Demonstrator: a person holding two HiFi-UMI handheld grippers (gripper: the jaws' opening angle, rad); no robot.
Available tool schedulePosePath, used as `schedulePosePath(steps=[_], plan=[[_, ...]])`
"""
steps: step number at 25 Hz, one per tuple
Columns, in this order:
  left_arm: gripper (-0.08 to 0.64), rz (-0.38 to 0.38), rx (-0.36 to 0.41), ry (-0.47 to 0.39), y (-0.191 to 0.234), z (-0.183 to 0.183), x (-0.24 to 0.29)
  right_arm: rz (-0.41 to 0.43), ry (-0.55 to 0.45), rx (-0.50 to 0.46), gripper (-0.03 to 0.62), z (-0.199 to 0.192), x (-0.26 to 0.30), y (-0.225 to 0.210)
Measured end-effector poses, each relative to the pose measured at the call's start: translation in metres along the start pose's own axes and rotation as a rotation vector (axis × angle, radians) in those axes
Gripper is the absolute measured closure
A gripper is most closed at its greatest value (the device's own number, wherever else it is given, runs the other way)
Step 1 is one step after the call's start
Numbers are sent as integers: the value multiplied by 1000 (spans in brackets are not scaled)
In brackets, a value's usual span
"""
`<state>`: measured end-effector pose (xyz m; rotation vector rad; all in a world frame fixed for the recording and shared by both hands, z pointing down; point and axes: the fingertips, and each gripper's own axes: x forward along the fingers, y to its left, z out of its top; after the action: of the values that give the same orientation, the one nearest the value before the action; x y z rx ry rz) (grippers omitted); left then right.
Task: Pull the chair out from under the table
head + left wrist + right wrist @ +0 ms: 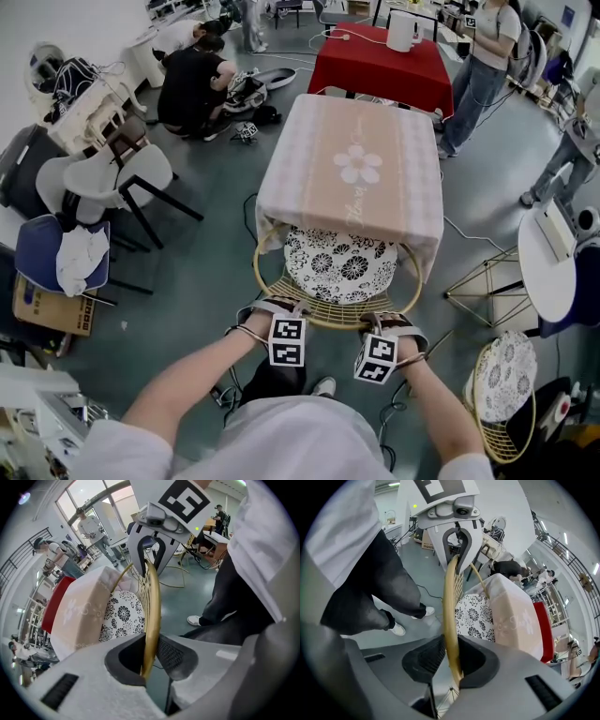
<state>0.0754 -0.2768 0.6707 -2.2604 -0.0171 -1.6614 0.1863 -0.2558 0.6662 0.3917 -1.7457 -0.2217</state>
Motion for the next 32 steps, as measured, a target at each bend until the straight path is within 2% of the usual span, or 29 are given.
schedulePosePath(steps=[5, 18, 32], plan=[[503, -27, 12, 11, -1, -2, 1, 17, 0, -48, 534, 3, 0, 0], [502, 36, -39, 31, 0, -1, 3, 27, 26, -96, 547, 0, 1, 3], [502, 33, -26, 85, -7, -1, 1, 26, 67, -156, 563, 0, -1, 11]])
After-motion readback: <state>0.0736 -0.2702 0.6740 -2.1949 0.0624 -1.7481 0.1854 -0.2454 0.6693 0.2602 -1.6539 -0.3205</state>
